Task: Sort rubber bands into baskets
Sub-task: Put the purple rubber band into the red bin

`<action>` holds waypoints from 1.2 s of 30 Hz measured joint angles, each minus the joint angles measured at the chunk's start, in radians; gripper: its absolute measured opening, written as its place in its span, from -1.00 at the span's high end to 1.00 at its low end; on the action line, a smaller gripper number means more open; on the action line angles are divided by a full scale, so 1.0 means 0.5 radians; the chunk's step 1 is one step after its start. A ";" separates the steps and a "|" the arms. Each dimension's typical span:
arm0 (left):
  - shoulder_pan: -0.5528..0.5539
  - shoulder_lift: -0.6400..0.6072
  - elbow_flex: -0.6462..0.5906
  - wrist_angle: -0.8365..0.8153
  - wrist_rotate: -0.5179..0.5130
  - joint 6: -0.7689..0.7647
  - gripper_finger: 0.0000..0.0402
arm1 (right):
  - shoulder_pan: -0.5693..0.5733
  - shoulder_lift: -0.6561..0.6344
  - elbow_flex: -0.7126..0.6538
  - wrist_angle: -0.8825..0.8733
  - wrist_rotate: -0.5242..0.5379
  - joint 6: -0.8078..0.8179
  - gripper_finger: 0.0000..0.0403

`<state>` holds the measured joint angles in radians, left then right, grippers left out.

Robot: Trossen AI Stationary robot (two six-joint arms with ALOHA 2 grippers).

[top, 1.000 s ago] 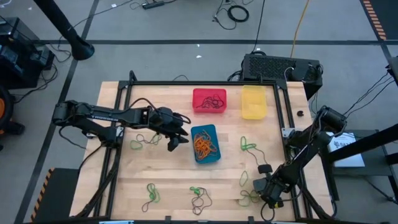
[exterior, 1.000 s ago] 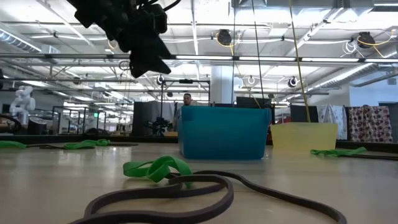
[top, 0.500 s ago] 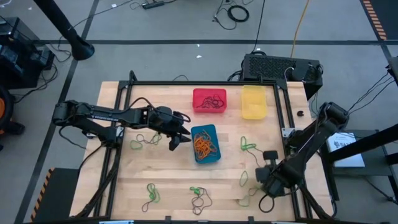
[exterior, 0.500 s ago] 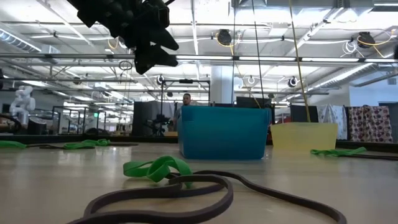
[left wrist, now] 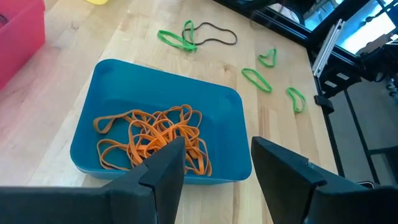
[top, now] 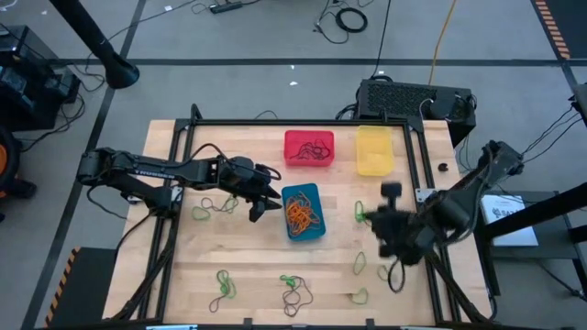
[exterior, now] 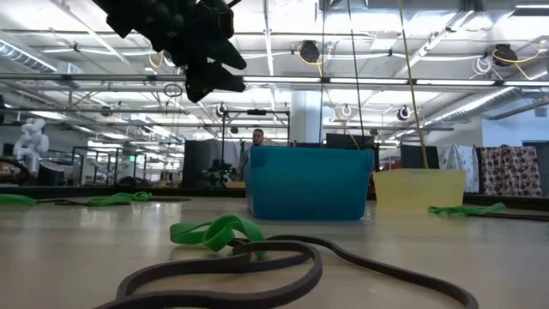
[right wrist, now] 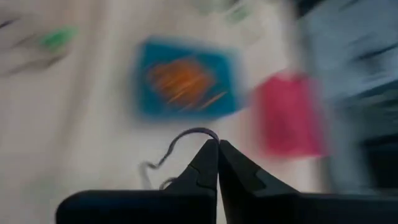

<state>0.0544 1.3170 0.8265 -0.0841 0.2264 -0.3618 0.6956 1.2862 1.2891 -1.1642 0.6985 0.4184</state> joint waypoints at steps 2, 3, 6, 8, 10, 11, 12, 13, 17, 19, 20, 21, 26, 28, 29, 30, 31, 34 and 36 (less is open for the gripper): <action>0.001 0.000 0.000 0.000 0.000 0.000 0.05 | -0.086 -0.049 0.017 0.104 0.307 -0.158 1.00; 0.000 0.000 0.000 0.000 0.000 0.000 0.05 | -0.143 -0.073 0.017 0.169 0.430 -0.243 1.00; 0.001 0.000 0.000 -0.002 0.000 -0.074 0.05 | -0.379 -0.136 0.017 0.333 0.561 -0.492 1.00; 0.007 0.000 0.000 -0.006 0.000 -0.146 0.05 | -0.587 -0.163 0.017 0.432 0.449 -0.636 1.00; 0.014 0.000 0.000 -0.023 0.001 -0.180 0.05 | -0.821 -0.170 0.016 0.547 0.241 -0.763 1.00; 0.019 -0.001 0.000 -0.032 0.001 -0.196 0.05 | -0.946 -0.170 0.016 0.614 0.122 -0.834 1.00; 0.027 -0.001 0.000 -0.042 0.003 -0.205 0.05 | -1.065 -0.164 0.016 0.689 -0.006 -0.918 1.00; 0.037 -0.003 0.000 -0.062 0.009 -0.207 0.05 | -1.187 -0.147 0.016 0.774 -0.127 -1.010 1.00; 0.079 -0.022 0.000 -0.164 0.020 -0.283 0.05 | -1.615 -0.011 0.016 1.184 -0.600 -1.298 1.00; 0.094 -0.041 0.000 -0.230 0.024 -0.329 0.05 | -1.782 0.088 0.016 1.372 -0.830 -1.356 1.00; 0.096 -0.051 0.000 -0.263 0.024 -0.359 0.05 | -1.851 0.150 0.016 1.442 -0.933 -1.376 1.00; 0.096 -0.060 0.000 -0.288 0.025 -0.368 0.05 | -1.914 0.212 0.016 1.512 -1.026 -1.386 1.00; 0.091 -0.098 0.001 -0.500 0.025 -0.465 0.05 | -2.139 0.558 0.016 1.666 -1.342 -1.391 1.00; 0.087 -0.109 0.001 -0.614 0.020 -0.483 0.05 | -2.197 0.695 0.015 1.692 -1.404 -1.390 1.00; 0.087 -0.109 0.001 -0.650 0.005 -0.506 0.05 | -2.223 0.757 0.015 1.698 -1.409 -1.391 1.00; 0.084 -0.109 0.002 -0.709 -0.019 -0.534 0.05 | -2.247 0.821 0.015 1.691 -1.406 -1.392 1.00; 0.083 -0.108 0.002 -0.771 -0.046 -0.580 0.05 | -2.271 0.883 0.015 1.692 -1.405 -1.390 1.00; 0.072 -0.108 0.002 -0.848 -0.128 -0.726 0.05 | -2.337 1.030 0.012 1.685 -1.409 -1.362 1.00; 0.056 -0.108 0.002 -0.887 -0.188 -0.816 0.05 | -2.372 1.090 0.011 1.684 -1.409 -1.300 1.00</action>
<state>0.0823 1.2633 0.8272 -0.5275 0.1324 -0.7699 -0.4904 1.8313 1.2945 -0.3220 -0.0060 -0.2314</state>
